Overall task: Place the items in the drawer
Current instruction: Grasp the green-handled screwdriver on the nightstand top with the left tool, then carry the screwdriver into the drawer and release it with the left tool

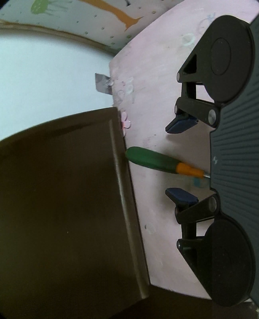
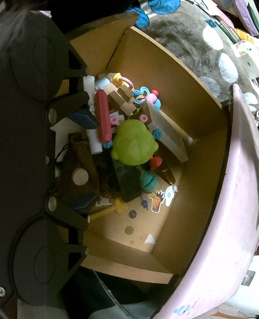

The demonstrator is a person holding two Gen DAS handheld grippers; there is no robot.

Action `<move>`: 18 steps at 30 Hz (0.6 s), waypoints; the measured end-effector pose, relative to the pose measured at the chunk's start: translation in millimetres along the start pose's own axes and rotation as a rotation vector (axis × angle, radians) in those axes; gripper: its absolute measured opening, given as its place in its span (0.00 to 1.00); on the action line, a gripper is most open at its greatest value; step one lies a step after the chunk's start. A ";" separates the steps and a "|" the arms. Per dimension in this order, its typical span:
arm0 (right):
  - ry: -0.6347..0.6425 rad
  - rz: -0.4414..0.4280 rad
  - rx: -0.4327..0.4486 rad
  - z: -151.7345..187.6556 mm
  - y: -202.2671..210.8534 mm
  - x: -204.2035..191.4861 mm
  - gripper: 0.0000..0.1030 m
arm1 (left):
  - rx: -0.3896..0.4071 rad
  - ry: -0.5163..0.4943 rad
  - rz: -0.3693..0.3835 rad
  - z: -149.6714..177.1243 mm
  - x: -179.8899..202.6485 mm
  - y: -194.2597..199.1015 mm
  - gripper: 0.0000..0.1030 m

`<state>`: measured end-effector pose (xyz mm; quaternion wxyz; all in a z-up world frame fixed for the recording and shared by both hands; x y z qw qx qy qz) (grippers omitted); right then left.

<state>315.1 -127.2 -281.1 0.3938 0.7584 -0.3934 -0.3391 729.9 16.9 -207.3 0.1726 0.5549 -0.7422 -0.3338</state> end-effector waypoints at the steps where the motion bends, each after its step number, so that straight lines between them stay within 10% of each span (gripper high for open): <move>1: -0.001 0.001 -0.001 0.2 -0.5 0.0 0.70 | -0.005 0.003 0.005 -0.7 -1.3 -4.0 0.52; 5: -0.006 0.004 -0.006 1.0 -2.3 0.2 0.70 | -0.005 0.024 0.028 -0.7 -7.3 -13.5 0.47; 9: -0.010 0.007 -0.011 1.9 -4.1 0.3 0.71 | -0.013 -0.030 0.008 -1.6 -5.2 -12.8 0.18; 18: -0.012 0.008 0.011 -0.7 2.2 -2.2 0.70 | -0.037 -0.070 0.011 27.8 17.5 43.0 0.17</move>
Point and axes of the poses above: each gripper's, at about its wrist camera, not at the fingertips, and y roughly against the way its jaws point, x to its right, z to its underside, the point moved 9 cm from there along -y, roughly the way its jaws point, and after that the axes turned 9 degrees about -y, right-handed, at the moved point
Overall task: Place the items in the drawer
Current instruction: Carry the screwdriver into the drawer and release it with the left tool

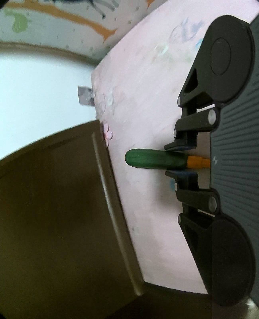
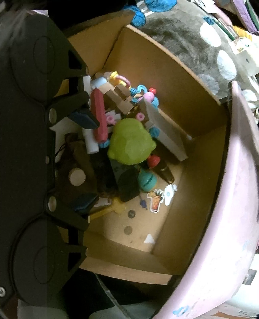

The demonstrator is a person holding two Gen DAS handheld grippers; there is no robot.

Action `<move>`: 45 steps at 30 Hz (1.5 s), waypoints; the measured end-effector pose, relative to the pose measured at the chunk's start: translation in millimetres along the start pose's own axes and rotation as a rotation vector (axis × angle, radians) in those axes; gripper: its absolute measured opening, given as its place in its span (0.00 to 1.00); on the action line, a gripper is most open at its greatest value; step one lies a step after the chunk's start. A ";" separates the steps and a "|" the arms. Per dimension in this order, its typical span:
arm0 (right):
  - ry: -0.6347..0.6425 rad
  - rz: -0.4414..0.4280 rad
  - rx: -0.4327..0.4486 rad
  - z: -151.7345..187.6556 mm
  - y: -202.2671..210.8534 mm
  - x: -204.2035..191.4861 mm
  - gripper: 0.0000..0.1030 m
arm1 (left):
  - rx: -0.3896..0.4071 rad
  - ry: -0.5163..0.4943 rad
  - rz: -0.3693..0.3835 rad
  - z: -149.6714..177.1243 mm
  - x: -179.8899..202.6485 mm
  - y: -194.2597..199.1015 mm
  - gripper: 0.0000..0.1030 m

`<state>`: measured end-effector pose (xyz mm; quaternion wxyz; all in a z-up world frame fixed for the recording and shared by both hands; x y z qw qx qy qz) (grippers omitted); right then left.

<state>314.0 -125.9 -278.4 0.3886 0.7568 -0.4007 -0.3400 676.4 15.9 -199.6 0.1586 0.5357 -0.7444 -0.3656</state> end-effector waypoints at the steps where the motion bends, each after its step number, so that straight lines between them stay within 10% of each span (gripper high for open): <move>1: 0.000 0.000 0.004 -0.6 1.3 -0.5 0.70 | 0.003 0.002 0.009 5.4 2.4 10.8 0.17; 26: -0.023 0.008 0.093 -4.2 33.6 8.6 0.70 | 0.085 0.175 0.048 141.5 86.1 246.6 0.17; 37: -0.025 0.018 0.104 -1.4 39.6 14.5 0.70 | -0.250 0.101 0.076 249.7 128.6 218.7 0.17; 45: -0.013 0.049 0.097 7.6 42.1 11.0 0.70 | -0.317 0.172 0.000 286.0 122.2 175.9 0.17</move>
Point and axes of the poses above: each gripper's, at about its wrist camera, not at the fingertips, and y roughly against the way its jaws point, x to its right, z to its underside, the point moved 9 cm from there along -y, roughly the way its jaws point, and after that the axes turned 9 degrees about -y, right-handed, at the moved point
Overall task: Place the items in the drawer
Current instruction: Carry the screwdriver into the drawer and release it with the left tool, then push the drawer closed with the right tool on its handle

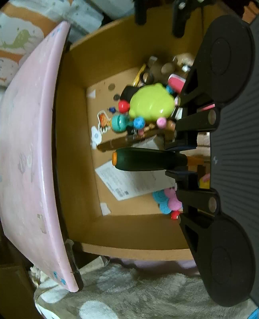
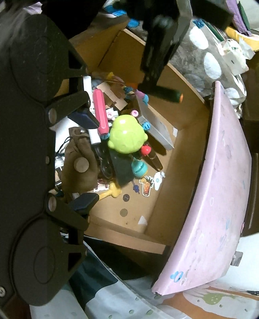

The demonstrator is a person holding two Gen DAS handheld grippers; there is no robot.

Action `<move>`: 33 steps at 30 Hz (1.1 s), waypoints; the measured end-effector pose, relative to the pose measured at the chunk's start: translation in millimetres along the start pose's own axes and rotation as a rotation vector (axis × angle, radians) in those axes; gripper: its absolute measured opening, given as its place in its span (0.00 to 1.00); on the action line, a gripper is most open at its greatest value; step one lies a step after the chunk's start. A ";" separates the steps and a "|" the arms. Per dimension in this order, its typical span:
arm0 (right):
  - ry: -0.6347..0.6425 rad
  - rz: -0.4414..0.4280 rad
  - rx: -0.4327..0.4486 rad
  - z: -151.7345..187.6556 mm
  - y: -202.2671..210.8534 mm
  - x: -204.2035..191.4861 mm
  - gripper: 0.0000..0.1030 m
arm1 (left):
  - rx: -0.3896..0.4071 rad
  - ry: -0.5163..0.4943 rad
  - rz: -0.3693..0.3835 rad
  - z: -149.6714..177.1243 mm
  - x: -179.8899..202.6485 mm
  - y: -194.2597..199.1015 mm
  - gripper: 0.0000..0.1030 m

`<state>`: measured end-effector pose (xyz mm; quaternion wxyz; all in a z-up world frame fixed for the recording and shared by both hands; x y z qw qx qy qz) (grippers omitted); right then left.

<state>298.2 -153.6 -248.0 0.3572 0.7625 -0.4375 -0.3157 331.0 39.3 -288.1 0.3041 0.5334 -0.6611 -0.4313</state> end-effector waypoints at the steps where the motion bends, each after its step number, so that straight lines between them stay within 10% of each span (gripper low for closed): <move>1: 0.000 0.005 0.001 1.8 1.9 0.2 0.70 | 0.007 0.024 -0.008 0.7 -3.2 -0.6 0.17; 6: 0.001 0.028 0.007 10.9 11.4 1.1 0.70 | 0.057 0.057 0.009 3.5 -4.4 19.2 0.63; 33: 0.281 0.185 0.093 78.0 56.6 -54.8 0.69 | 0.448 0.149 -0.051 101.3 22.2 161.2 0.64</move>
Point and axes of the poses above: each gripper's, at about its wrist camera, not at the fingertips, and y roughly against the way its jaws point, x to its right, z to its underside, the point moved 9 cm from there along -y, roughly the way its jaws point, and after that the axes turned 9 degrees about -y, right-handed, at the moved point
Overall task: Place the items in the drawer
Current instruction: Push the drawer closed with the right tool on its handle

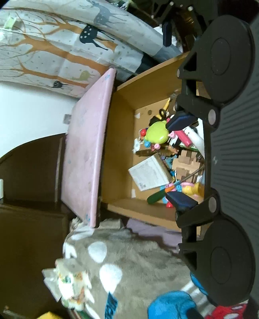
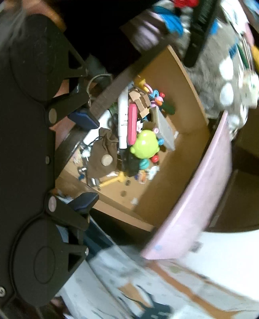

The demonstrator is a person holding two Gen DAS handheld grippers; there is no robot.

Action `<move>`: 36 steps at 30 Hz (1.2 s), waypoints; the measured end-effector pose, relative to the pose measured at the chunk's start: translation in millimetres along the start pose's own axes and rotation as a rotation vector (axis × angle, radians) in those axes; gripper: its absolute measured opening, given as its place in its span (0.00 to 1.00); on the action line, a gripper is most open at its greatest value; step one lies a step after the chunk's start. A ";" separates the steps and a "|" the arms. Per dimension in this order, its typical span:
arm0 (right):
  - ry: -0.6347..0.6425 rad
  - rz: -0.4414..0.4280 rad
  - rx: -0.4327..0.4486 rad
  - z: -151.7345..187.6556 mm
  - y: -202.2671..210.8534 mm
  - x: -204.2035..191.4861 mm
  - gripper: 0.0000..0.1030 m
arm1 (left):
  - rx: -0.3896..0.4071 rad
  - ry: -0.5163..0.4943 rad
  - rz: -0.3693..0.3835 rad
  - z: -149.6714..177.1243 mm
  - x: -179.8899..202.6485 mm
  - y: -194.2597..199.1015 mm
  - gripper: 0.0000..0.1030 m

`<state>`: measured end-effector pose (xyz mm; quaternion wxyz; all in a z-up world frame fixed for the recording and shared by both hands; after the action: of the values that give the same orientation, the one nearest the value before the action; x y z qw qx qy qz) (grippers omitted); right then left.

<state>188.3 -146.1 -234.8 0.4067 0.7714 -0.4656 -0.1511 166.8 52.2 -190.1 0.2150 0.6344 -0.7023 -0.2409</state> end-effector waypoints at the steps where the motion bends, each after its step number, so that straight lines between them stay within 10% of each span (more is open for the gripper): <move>1: 0.027 0.006 0.005 2.4 1.1 -5.0 0.69 | 0.011 -0.001 0.002 2.1 0.3 2.2 0.64; 11: 0.294 0.064 0.056 26.2 12.2 -56.1 0.30 | 0.046 -0.053 0.068 13.3 6.4 12.9 0.64; 36: 1.043 0.209 0.032 83.2 -81.3 -150.9 0.20 | 0.048 0.200 0.112 16.3 -47.3 -4.6 0.64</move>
<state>107.2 -40.5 -371.1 0.5851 0.6997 -0.2781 0.3012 165.3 100.0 -205.6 0.2817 0.6202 -0.7172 -0.1474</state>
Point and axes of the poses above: each gripper's, at about its wrist camera, not at the fingertips, and y roughly against the way its jaws point, x to its right, z to its underside, the point moved 9 cm from there along -y, roughly the way its jaws point, and after that the axes turned 9 degrees about -y, right-handed, at the moved point
